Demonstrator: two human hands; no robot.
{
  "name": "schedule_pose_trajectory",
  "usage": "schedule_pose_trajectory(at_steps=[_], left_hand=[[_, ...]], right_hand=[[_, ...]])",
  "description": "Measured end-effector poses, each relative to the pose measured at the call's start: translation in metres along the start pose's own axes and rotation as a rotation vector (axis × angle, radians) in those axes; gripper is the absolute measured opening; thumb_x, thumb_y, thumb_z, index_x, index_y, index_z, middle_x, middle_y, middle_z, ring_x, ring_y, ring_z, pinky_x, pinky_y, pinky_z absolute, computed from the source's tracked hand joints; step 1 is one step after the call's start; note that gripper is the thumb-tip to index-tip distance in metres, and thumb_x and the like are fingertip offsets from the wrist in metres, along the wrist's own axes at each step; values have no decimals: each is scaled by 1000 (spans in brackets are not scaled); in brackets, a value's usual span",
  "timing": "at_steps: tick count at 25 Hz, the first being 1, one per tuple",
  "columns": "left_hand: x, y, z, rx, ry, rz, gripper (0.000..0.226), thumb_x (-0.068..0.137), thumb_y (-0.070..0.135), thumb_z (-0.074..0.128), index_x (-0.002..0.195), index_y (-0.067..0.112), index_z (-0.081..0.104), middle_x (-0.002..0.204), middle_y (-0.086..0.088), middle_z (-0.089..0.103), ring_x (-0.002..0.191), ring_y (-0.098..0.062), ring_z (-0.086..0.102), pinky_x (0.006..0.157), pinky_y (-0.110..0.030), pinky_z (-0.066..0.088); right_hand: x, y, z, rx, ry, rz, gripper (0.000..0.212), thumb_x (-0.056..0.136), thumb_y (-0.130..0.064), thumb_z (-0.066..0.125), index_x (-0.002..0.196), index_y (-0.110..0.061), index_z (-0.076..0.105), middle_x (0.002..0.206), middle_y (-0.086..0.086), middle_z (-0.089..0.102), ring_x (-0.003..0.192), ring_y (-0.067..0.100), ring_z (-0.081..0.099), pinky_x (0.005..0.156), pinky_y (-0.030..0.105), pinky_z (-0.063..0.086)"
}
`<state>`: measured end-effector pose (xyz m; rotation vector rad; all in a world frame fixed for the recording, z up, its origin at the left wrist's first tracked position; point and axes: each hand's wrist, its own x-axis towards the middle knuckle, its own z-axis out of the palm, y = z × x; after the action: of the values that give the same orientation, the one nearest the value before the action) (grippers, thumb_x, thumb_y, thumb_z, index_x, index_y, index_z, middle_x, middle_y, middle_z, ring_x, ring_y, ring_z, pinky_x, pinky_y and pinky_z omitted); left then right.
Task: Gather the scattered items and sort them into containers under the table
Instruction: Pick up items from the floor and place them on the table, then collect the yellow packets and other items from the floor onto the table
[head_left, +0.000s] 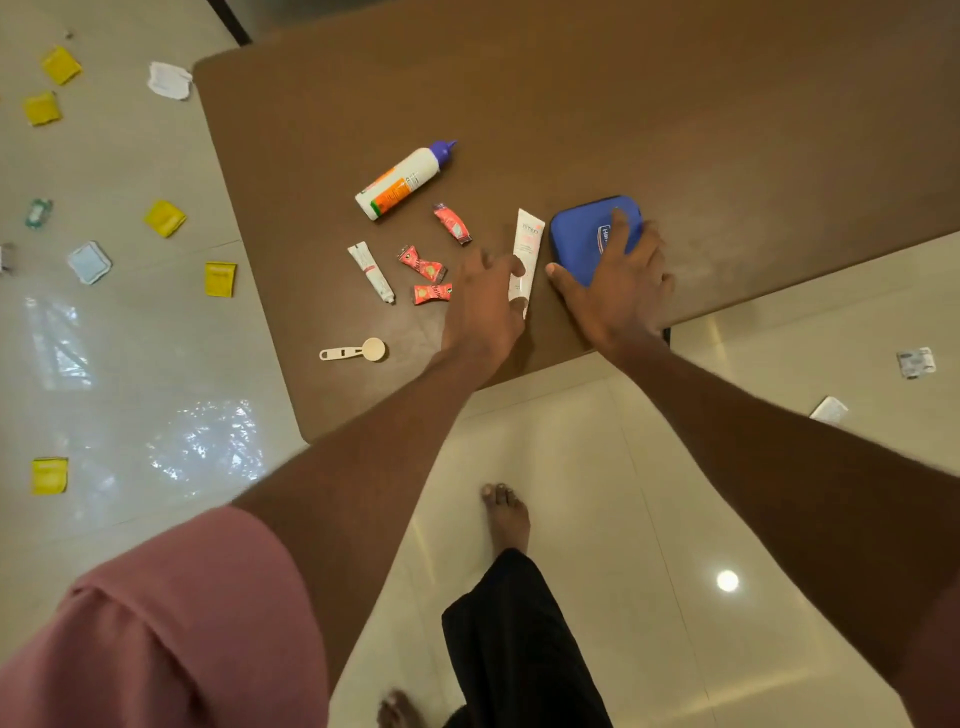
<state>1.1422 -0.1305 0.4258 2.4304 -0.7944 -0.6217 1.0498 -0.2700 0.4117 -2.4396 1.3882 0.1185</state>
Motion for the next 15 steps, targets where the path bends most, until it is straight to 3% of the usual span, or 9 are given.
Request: schedule_pose_trajectory(at_steps=[3, 6, 10, 15], left_hand=[[-46, -16, -17, -83, 151, -65, 27, 92, 21, 68, 119, 19, 65, 130, -7, 52, 120, -29, 50, 94, -41, 49], [-121, -55, -39, -176, 312, -180, 23, 95, 22, 61, 118, 20, 64, 121, 0, 56, 107, -24, 53, 88, -41, 50], [-241, -135, -71, -217, 338, -434, 18, 99, 17, 57, 113, 23, 64, 115, 5, 60, 103, -17, 52, 84, -39, 53], [-396, -258, -128, -276, 375, -728, 18, 100, 23, 52, 107, 32, 66, 105, 13, 62, 98, -12, 53, 79, -35, 50]], right_hand=[[-43, -36, -10, -33, 178, -182, 67, 97, -55, 50, 152, -20, 37, 157, 17, 37, 144, 35, 37, 111, 58, 35], [-112, -88, -3, 34, 223, -448, 45, 94, -35, 52, 135, -15, 55, 137, 11, 55, 123, 31, 53, 97, 48, 44], [-211, -155, 26, 162, 58, -641, 20, 94, -21, 54, 109, -16, 66, 105, 6, 63, 93, 29, 57, 79, 42, 46], [-355, -240, 78, 219, -312, -728, 16, 97, -21, 55, 107, -23, 68, 104, -6, 69, 95, 17, 62, 81, 34, 50]])
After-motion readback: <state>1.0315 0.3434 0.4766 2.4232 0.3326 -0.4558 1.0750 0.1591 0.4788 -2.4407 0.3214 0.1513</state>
